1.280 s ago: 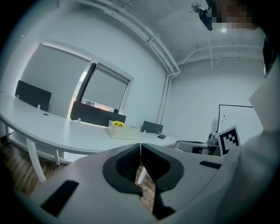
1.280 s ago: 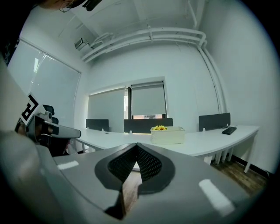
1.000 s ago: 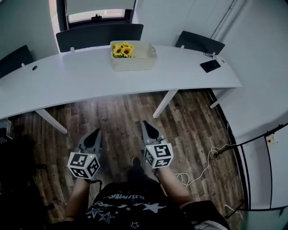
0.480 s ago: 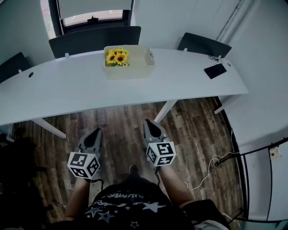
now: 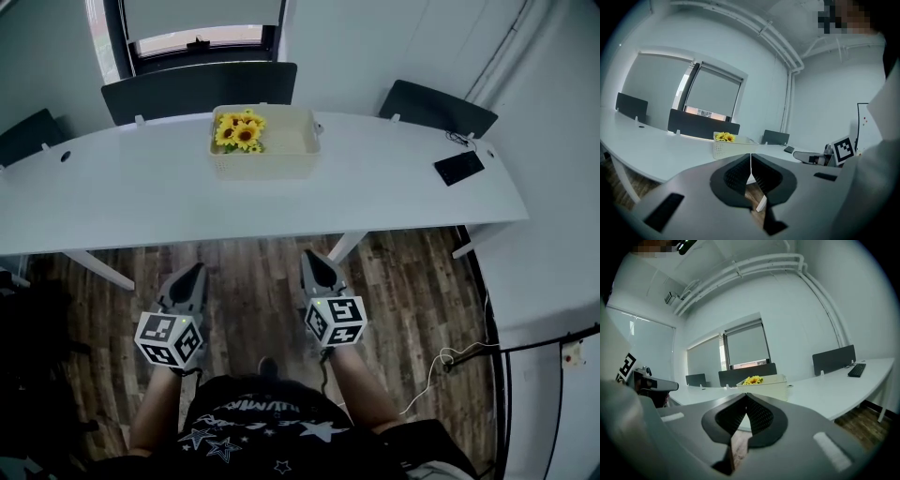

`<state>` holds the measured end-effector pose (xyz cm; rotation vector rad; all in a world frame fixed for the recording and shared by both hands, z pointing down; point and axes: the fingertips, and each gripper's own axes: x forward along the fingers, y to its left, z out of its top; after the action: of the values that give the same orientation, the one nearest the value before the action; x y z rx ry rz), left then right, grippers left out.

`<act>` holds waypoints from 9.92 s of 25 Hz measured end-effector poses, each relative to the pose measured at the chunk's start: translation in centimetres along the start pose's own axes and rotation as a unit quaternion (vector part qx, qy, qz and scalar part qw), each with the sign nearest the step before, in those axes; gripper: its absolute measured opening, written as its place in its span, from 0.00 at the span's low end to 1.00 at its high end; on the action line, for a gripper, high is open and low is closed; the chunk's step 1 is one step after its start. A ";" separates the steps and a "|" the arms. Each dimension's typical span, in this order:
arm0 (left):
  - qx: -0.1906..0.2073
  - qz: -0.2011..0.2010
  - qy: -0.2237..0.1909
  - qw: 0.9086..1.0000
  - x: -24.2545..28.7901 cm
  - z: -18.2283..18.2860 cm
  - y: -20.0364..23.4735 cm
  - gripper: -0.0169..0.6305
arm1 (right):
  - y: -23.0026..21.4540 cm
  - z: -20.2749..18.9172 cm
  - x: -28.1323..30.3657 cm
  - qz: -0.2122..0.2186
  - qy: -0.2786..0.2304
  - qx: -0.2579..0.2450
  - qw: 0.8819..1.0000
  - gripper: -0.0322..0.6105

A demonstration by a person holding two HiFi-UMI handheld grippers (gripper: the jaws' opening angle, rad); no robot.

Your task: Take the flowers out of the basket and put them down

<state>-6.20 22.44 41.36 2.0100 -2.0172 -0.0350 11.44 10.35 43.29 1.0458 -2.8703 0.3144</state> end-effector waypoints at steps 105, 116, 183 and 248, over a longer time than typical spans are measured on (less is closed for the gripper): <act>-0.101 0.172 0.176 0.964 34.4 2.2 22.8 0.13 | -11.6 2.0 44.6 0.229 0.282 -0.204 0.909 0.08; -0.113 0.185 0.178 0.960 34.4 2.0 22.9 0.12 | -9.8 -4.9 45.7 0.345 0.362 -0.284 0.818 0.46; -0.124 0.190 0.164 0.960 34.2 1.6 22.1 0.12 | -4.5 -0.8 49.6 0.391 0.191 -0.204 0.877 0.88; 0.030 0.157 0.030 0.987 30.6 4.8 21.9 0.20 | -26.2 -7.9 21.4 -0.073 0.210 -0.037 0.974 0.88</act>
<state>-28.08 -7.94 47.31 1.6796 -2.2949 0.1529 11.85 -21.03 58.30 1.0261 -2.3989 0.3656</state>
